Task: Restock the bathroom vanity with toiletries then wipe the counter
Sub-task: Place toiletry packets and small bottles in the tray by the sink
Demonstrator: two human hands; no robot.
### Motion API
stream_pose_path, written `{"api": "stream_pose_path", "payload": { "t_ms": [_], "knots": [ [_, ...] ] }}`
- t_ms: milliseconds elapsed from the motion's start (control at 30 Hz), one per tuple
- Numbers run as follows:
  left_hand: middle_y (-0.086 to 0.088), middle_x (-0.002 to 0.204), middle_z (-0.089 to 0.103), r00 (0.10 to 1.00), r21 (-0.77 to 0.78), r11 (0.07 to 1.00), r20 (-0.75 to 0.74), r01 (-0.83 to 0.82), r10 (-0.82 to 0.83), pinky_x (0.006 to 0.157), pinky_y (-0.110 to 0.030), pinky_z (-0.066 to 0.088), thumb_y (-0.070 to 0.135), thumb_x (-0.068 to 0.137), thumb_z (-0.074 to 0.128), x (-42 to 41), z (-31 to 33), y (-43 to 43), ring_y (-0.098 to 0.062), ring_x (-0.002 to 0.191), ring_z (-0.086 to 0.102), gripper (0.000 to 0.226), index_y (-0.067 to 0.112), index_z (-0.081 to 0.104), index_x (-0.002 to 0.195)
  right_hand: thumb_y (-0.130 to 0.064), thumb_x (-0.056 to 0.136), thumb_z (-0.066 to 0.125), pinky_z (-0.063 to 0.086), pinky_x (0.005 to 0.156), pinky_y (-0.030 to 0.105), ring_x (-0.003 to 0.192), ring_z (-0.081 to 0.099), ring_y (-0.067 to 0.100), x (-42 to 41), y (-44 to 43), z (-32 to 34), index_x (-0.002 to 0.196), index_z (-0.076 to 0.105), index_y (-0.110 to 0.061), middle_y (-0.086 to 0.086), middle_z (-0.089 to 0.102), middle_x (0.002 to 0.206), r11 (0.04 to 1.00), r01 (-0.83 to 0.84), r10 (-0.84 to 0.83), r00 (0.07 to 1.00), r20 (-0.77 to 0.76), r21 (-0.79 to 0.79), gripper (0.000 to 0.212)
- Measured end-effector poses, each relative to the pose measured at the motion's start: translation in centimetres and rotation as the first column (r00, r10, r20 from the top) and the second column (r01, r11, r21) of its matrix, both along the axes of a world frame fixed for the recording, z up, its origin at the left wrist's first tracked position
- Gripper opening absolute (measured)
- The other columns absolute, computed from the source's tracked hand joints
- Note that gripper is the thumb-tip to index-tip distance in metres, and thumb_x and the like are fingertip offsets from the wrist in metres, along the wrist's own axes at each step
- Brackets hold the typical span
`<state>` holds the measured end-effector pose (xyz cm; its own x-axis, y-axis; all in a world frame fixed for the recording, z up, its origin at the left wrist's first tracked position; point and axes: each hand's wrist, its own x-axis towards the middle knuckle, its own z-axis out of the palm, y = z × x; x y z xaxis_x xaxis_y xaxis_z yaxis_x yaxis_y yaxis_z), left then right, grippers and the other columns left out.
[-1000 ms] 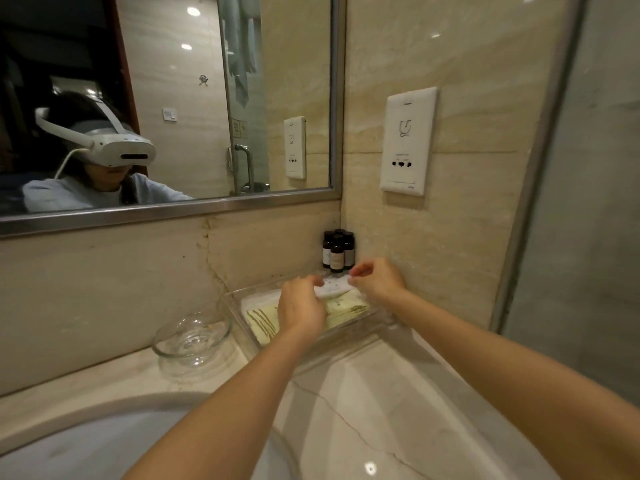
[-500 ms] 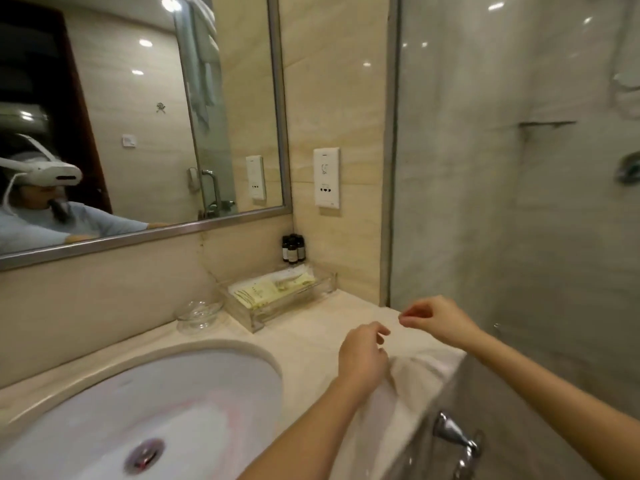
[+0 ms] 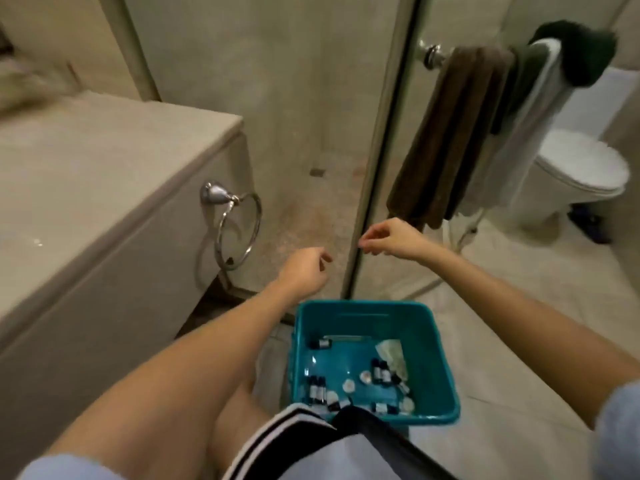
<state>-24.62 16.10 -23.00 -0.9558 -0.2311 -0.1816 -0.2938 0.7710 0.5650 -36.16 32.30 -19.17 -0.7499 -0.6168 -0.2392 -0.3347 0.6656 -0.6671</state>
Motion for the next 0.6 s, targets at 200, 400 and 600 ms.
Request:
{"api": "stream_pose_path", "payload": {
  "t_ms": [200, 400, 600],
  "knots": [
    [-0.005, 0.115, 0.064, 0.938, 0.126, 0.989, 0.345, -0.079, 0.031, 0.088, -0.031, 0.049, 0.011, 0.086, 0.062, -0.3, -12.8, 3.3, -0.021, 0.106, 0.06, 0.039, 0.016, 0.056, 0.124, -0.021, 0.089, 0.064, 0.045, 0.059, 0.009, 0.073, 0.058, 0.01, -1.9, 5.4, -14.0, 0.098, 0.069, -0.007, 0.001, 0.066, 0.083, 0.988, 0.039, -0.081, 0.955, 0.286, 0.149, 0.017],
    [-0.012, 0.097, 0.061, 0.805, 0.308, 0.836, 0.543, -0.454, 0.237, 0.085, -0.032, 0.05, 0.004, 0.083, 0.064, -0.6, -24.3, 3.2, -0.029, 0.098, 0.061, 0.039, 0.005, 0.053, 0.121, -0.023, 0.086, 0.067, 0.051, 0.071, 0.025, 0.068, 0.06, 0.007, -2.0, 5.3, -27.5, 0.079, 0.068, -0.018, -0.005, 0.066, 0.074, 0.957, 0.132, -0.238, 0.867, 0.438, 0.258, 0.008],
    [-0.021, 0.117, 0.061, 0.67, 0.323, 0.699, 0.681, -0.638, 0.296, 0.094, -0.035, 0.048, -0.005, 0.08, 0.065, 1.5, -32.7, 4.0, -0.035, 0.11, 0.058, 0.045, -0.002, 0.051, 0.123, -0.021, 0.084, 0.069, 0.054, 0.086, 0.039, 0.087, 0.064, 0.027, 0.5, 2.1, -39.7, 0.073, 0.066, -0.018, 0.013, 0.07, 0.09, 0.908, 0.219, -0.401, 0.701, 0.59, 0.357, 0.012]
  ]
}}
